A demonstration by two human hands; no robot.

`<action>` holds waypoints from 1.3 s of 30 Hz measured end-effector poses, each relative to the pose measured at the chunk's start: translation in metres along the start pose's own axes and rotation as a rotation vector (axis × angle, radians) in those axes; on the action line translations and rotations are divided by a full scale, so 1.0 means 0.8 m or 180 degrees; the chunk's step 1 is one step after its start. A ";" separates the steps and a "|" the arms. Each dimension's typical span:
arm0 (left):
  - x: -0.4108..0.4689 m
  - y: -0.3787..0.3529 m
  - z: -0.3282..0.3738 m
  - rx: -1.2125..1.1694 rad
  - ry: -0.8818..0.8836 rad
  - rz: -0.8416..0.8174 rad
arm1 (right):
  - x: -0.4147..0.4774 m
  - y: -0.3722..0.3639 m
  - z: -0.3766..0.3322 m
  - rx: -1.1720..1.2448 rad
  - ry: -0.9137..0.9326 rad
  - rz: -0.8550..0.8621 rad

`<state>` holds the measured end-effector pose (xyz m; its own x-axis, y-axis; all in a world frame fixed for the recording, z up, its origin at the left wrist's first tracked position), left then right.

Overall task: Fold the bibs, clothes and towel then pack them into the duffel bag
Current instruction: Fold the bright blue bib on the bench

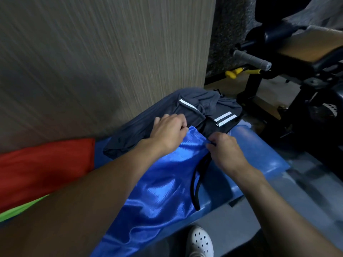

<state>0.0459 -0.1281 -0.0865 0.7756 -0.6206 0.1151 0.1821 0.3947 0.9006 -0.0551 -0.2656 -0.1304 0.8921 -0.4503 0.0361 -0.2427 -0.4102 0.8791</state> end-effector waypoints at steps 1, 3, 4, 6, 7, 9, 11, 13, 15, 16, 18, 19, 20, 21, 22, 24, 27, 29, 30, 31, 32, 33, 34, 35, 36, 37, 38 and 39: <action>0.002 -0.003 -0.002 -0.0049 0.0033 -0.0110 | 0.000 0.000 0.001 -0.0006 0.0017 -0.0039; 0.005 -0.008 -0.006 -0.0141 0.0146 -0.0298 | -0.004 -0.002 0.004 0.0009 0.0036 -0.0248; 0.008 -0.010 -0.008 -0.0164 0.0194 -0.0326 | -0.008 -0.002 0.004 0.0030 0.0049 -0.0378; 0.014 -0.012 -0.011 -0.0205 0.0268 -0.0338 | -0.011 -0.002 0.002 -0.0003 0.0108 -0.0514; 0.015 -0.012 -0.010 -0.0221 0.0289 -0.0373 | -0.012 -0.003 0.001 -0.0077 0.0115 -0.0551; 0.016 -0.011 -0.007 -0.0285 0.0371 -0.0453 | -0.012 -0.005 0.001 -0.0154 0.0086 -0.0609; 0.018 -0.010 -0.007 -0.0460 0.0482 -0.0478 | -0.011 -0.005 0.000 -0.0157 0.0047 -0.0566; 0.021 -0.006 -0.007 -0.0682 0.0487 -0.0453 | -0.008 -0.003 0.002 0.0045 0.0027 -0.0437; 0.024 0.000 -0.007 -0.1093 0.0340 -0.0437 | -0.006 0.001 0.004 0.0453 -0.0064 -0.0263; 0.024 0.004 -0.006 -0.1330 0.0249 -0.0424 | -0.004 0.002 0.006 0.0703 -0.0112 -0.0241; 0.021 0.014 -0.001 -0.1569 0.0105 -0.0385 | -0.005 0.000 0.008 0.1189 -0.0184 -0.0345; 0.019 0.019 -0.001 -0.1627 0.0060 -0.0345 | -0.007 -0.002 0.007 0.1343 -0.0194 -0.0461; 0.017 0.023 0.000 -0.1688 0.0032 -0.0323 | -0.009 -0.005 0.006 0.1368 -0.0164 -0.0580; 0.015 0.027 -0.001 -0.1730 0.0016 -0.0339 | -0.012 -0.007 0.004 0.1304 -0.0090 -0.0626; 0.012 0.030 -0.001 -0.1756 -0.0011 -0.0369 | -0.013 -0.007 0.002 0.1227 -0.0024 -0.0585; 0.006 0.041 -0.003 -0.1711 -0.0107 -0.0387 | -0.018 -0.004 -0.002 0.1338 -0.0018 -0.0381; -0.012 0.065 -0.008 -0.1620 -0.0306 -0.0360 | -0.031 0.003 -0.013 0.1597 0.0029 -0.0164; -0.031 0.082 -0.019 -0.1442 -0.0441 -0.0350 | -0.047 0.007 -0.030 0.1622 0.0354 -0.0064; -0.043 0.091 -0.027 -0.1293 -0.0484 -0.0337 | -0.057 0.009 -0.041 0.1620 0.0570 -0.0018; -0.055 0.099 -0.035 -0.1133 -0.0536 -0.0321 | -0.067 0.009 -0.052 0.1580 0.0818 0.0034; -0.068 0.107 -0.044 -0.0990 -0.0596 -0.0312 | -0.077 0.008 -0.064 0.1488 0.1082 0.0080; -0.082 0.112 -0.053 -0.0854 -0.0662 -0.0320 | -0.088 0.005 -0.076 0.1365 0.1335 0.0094; -0.095 0.116 -0.062 -0.0717 -0.0721 -0.0332 | -0.098 0.001 -0.088 0.1235 0.1568 0.0070; -0.109 0.118 -0.071 -0.0604 -0.0777 -0.0330 | -0.109 -0.005 -0.100 0.1116 0.1780 0.0029; -0.122 0.119 -0.081 -0.0521 -0.0822 -0.0316 | -0.119 -0.013 -0.110 0.1008 0.1957 -0.0019; -0.135 0.120 -0.091 -0.0463 -0.0848 -0.0308 | -0.129 -0.021 -0.122 0.0920 0.2100 -0.0074; -0.147 0.120 -0.102 -0.0411 -0.0859 -0.0300 | -0.139 -0.029 -0.132 0.0873 0.2214 -0.0164; -0.159 0.120 -0.114 -0.0328 -0.0852 -0.0306 | -0.146 -0.038 -0.141 0.0874 0.2297 -0.0297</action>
<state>0.0198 0.0505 -0.0529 0.5675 -0.8096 0.1502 0.3180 0.3837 0.8670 -0.1092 -0.1110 -0.1078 0.9179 0.1850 0.3510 -0.1560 -0.6451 0.7480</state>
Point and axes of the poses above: each hand's wrist, its own x-axis towards the middle knuckle, its own y-axis out of the back of the hand, z = x × y, the point moved 4 cm from there along x, towards the middle knuckle, and after that the axes turned 8 degrees about -x, right-handed, at the moved point
